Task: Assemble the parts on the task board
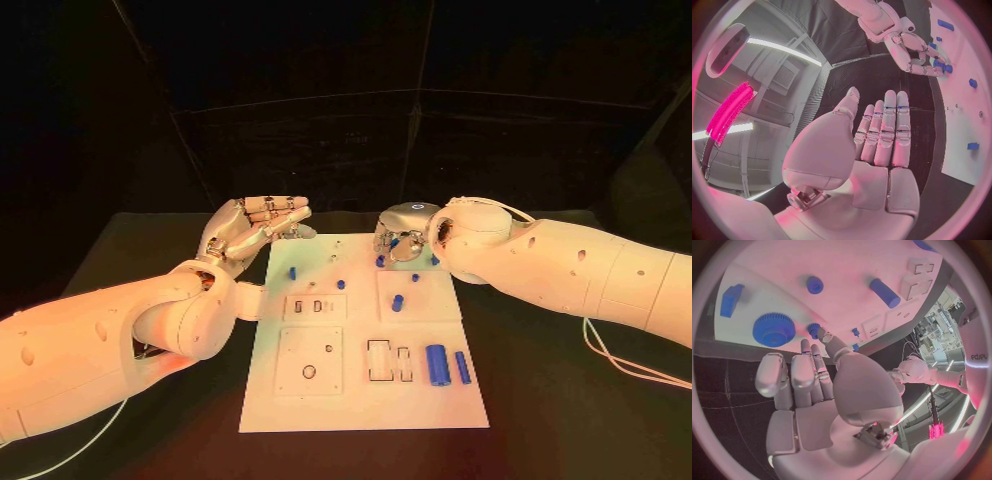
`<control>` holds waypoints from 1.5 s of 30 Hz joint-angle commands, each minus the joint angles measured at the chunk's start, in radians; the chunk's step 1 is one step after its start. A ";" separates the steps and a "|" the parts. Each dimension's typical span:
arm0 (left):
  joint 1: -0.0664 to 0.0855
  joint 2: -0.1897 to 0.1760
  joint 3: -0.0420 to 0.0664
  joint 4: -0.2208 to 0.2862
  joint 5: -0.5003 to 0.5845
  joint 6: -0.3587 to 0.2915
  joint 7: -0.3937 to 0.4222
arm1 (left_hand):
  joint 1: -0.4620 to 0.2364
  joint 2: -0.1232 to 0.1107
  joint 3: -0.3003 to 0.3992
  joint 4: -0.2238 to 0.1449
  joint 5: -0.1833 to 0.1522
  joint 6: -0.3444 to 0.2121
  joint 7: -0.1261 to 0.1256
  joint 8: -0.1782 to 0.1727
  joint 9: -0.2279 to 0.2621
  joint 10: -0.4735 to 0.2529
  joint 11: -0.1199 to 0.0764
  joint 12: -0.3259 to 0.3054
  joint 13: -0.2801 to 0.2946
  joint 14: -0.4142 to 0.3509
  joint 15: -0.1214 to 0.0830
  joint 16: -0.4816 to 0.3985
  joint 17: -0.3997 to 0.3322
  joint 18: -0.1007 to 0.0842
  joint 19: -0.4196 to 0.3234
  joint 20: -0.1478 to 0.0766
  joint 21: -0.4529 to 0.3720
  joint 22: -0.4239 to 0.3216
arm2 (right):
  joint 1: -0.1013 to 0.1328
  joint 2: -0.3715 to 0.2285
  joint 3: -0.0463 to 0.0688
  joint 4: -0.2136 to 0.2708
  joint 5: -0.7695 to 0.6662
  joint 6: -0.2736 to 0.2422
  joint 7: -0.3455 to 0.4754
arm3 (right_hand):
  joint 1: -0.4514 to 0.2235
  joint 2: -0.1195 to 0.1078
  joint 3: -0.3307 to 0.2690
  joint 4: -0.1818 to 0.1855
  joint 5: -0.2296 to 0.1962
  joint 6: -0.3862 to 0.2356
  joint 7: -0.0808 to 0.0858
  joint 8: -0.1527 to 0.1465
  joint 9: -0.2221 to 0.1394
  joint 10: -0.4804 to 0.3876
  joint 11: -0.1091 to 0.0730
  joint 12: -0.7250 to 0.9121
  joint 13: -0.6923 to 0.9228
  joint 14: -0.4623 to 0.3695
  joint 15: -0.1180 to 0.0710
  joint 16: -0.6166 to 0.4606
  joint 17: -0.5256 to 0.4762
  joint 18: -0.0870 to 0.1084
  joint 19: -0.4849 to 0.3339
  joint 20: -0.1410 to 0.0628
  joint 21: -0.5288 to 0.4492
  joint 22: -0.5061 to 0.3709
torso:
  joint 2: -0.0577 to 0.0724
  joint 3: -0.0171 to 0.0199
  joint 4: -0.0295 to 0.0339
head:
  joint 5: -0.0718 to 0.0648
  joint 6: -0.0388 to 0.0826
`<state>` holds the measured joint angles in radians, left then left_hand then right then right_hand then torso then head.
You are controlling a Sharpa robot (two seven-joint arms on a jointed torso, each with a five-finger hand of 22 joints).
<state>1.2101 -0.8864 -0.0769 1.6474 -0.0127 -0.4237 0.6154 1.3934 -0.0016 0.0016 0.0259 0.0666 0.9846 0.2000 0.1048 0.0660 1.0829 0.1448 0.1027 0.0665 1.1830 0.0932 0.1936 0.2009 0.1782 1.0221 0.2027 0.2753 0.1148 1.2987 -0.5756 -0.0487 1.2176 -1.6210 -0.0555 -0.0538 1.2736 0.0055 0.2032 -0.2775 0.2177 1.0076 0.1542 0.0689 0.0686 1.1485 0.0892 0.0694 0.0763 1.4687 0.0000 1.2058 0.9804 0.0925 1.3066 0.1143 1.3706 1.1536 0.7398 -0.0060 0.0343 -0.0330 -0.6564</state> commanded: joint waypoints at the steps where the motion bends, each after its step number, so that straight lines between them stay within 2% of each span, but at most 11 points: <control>1: 0.003 0.000 0.001 0.004 -0.006 0.013 0.004 | 0.003 0.004 0.002 -0.006 -0.004 0.005 0.003 -0.004 -0.001 0.002 0.005 -0.004 -0.001 -0.005 0.003 -0.003 0.001 0.004 0.001 0.003 -0.004 -0.001 | 0.002 0.005 0.000 -0.007 -0.008 0.028 0.008 | -0.001 0.014 0.012 0.000 -0.006 0.003 0.001 -0.003 0.001 0.001 0.003 0.002 0.000 0.025 0.007 0.009 0.003 -0.007 0.005 0.001 0.009 0.004 | 0.006 0.0007 0.0016 | 0.001 -0.002; 5: 0.006 -0.001 0.001 0.005 -0.006 0.013 0.004 | 0.003 0.004 0.002 -0.007 -0.004 0.005 0.003 -0.004 -0.001 0.002 0.005 -0.004 -0.001 -0.005 0.003 -0.003 0.001 0.004 0.001 0.003 -0.004 -0.001 | 0.002 0.010 0.000 -0.014 -0.008 0.037 0.012 | -0.004 0.021 0.026 0.002 -0.008 0.007 0.003 -0.003 0.001 0.006 0.004 0.002 0.000 0.023 0.007 0.015 0.006 -0.007 0.006 0.002 0.013 0.010 | 0.008 0.0000 0.0011 | 0.001 -0.005; 8: 0.007 -0.001 0.001 0.003 -0.006 0.013 0.003 | 0.003 0.004 0.002 -0.007 -0.004 0.005 0.003 -0.004 -0.001 0.002 0.005 -0.004 -0.001 -0.005 0.003 -0.003 0.001 0.004 0.001 0.003 -0.004 -0.001 | 0.002 0.016 0.000 -0.021 -0.008 0.041 0.016 | -0.006 0.024 0.033 0.003 -0.010 0.009 0.003 -0.002 0.001 0.008 0.004 0.003 0.000 0.023 0.008 0.019 0.008 -0.008 0.006 0.002 0.015 0.012 | 0.009 0.0009 0.0019 | 0.004 -0.009; 14: 0.008 -0.003 0.001 0.004 -0.006 0.013 0.002 | 0.004 0.005 0.003 -0.009 -0.004 0.005 0.004 -0.005 -0.001 0.001 0.005 -0.005 -0.001 -0.004 0.003 -0.004 0.002 0.004 0.001 0.003 -0.005 -0.002 | 0.001 0.023 0.000 -0.030 -0.008 0.053 0.021 | -0.008 0.030 0.050 0.005 -0.014 0.017 0.004 -0.002 0.002 0.014 0.003 0.003 -0.001 0.021 0.007 0.025 0.010 -0.008 0.005 0.002 0.019 0.016 | 0.009 -0.0003 0.0022 | 0.006 -0.011; 16: 0.009 -0.003 0.001 0.004 -0.006 0.013 0.002 | 0.004 0.005 0.003 -0.009 -0.004 0.005 0.004 -0.005 -0.001 0.001 0.005 -0.005 -0.001 -0.004 0.003 -0.004 0.002 0.004 0.001 0.003 -0.005 -0.002 | 0.001 0.025 0.000 -0.031 -0.008 0.054 0.022 | -0.009 0.032 0.057 0.006 -0.016 0.020 0.004 -0.001 0.002 0.017 0.003 0.003 -0.001 0.020 0.007 0.027 0.010 -0.008 0.005 0.002 0.020 0.018 | 0.009 -0.0001 0.0020 | 0.006 -0.009; 22: 0.011 -0.005 0.001 0.003 -0.006 0.012 0.002 | 0.005 0.007 0.003 -0.010 -0.004 0.006 0.004 -0.006 -0.001 0.001 0.005 -0.006 -0.001 -0.004 0.003 -0.005 0.003 0.004 0.001 0.003 -0.006 -0.002 | 0.001 0.028 0.000 -0.036 -0.007 0.052 0.031 | -0.008 0.047 0.086 0.011 -0.032 0.044 0.005 0.004 0.004 0.028 0.002 0.005 -0.001 0.018 0.007 0.034 0.010 -0.009 0.006 0.002 0.026 0.025 | 0.007 -0.0002 0.0008 | 0.010 -0.013; 27: 0.013 -0.006 0.001 0.002 -0.006 0.012 0.001 | 0.005 0.007 0.003 -0.010 -0.004 0.006 0.004 -0.006 -0.001 0.001 0.005 -0.006 -0.001 -0.004 0.003 -0.005 0.003 0.004 0.001 0.003 -0.006 -0.002 | 0.000 0.021 0.000 -0.028 0.004 -0.018 0.051 | -0.002 0.069 0.122 0.019 -0.039 0.091 -0.005 0.020 0.012 0.068 -0.009 0.018 0.004 0.018 -0.002 0.041 0.010 -0.016 0.028 -0.003 0.046 0.063 | 0.007 -0.0003 0.0002 | 0.013 -0.011; 31: 0.014 -0.008 0.001 -0.001 -0.006 0.012 0.001 | 0.005 0.009 0.004 -0.011 -0.004 0.006 0.004 -0.007 -0.001 0.002 0.005 -0.007 -0.001 -0.002 0.003 -0.006 0.004 0.004 0.002 0.003 -0.006 -0.002 | 0.000 0.008 0.000 -0.008 0.024 -0.122 0.070 | 0.002 0.069 0.143 0.019 -0.038 0.110 -0.008 0.024 0.014 0.088 -0.016 0.022 0.008 0.017 -0.006 0.044 0.006 -0.021 0.044 -0.009 0.059 0.088 | 0.007 -0.0001 -0.0017 | 0.017 -0.003; 33: 0.015 -0.007 0.001 -0.004 -0.006 0.012 0.001 | 0.005 0.009 0.004 -0.011 -0.004 0.006 0.004 -0.007 -0.001 0.002 0.005 -0.007 -0.001 -0.002 0.003 -0.006 0.004 0.004 0.002 0.003 -0.006 -0.002 | 0.000 0.006 0.001 -0.001 0.028 -0.158 0.070 | 0.003 0.067 0.146 0.019 -0.038 0.113 -0.009 0.024 0.015 0.090 -0.016 0.022 0.008 0.017 -0.007 0.044 0.004 -0.021 0.045 -0.009 0.061 0.090 | 0.007 -0.0002 -0.0012 | 0.017 0.001; 39: 0.017 -0.001 0.001 -0.012 -0.006 0.014 0.000 | 0.005 0.009 0.004 -0.011 -0.004 0.006 0.004 -0.007 -0.001 0.002 0.005 -0.007 -0.001 -0.002 0.003 -0.006 0.004 0.004 0.002 0.003 -0.006 -0.002 | 0.001 0.019 0.001 -0.004 0.037 -0.220 0.062 | 0.004 0.065 0.150 0.018 -0.038 0.114 -0.009 0.024 0.015 0.092 -0.017 0.021 0.009 0.017 -0.008 0.045 0.005 -0.022 0.047 -0.010 0.063 0.094 | 0.009 0.0003 0.0016 | 0.022 0.013; 45: 0.017 0.003 0.001 -0.019 -0.006 0.015 0.000 | 0.005 0.010 0.004 -0.012 -0.004 0.006 0.004 -0.007 -0.001 0.002 0.005 -0.008 -0.001 -0.002 0.003 -0.006 0.004 0.005 0.002 0.003 -0.006 -0.002 | 0.001 0.055 0.002 -0.041 0.036 -0.254 0.055 | 0.007 0.062 0.157 0.016 -0.039 0.115 -0.008 0.022 0.015 0.092 -0.017 0.019 0.008 0.017 -0.008 0.047 0.006 -0.022 0.048 -0.011 0.064 0.096 | 0.011 0.0000 0.0041 | 0.028 0.019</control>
<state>1.2255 -0.8851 -0.0770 1.6294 -0.0132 -0.4215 0.6121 1.3976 0.0025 0.0071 0.0205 0.0666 0.9845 0.2000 0.1048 0.0662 1.0829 0.1448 0.0987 0.0668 1.1830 0.0932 0.1937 0.2040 0.1781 1.0220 0.2028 0.2753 0.1134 1.2975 -0.5265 -0.0479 1.1831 -1.5918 -0.2453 -0.0020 1.2729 0.0651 0.3559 -0.2602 0.1769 1.1112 0.1494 0.0895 0.0720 1.2365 0.0733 0.0840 0.0836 1.4686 0.0000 1.2493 0.9856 0.0770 1.3461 0.1038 1.4287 1.2487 0.7486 -0.0061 0.0363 -0.0070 -0.6394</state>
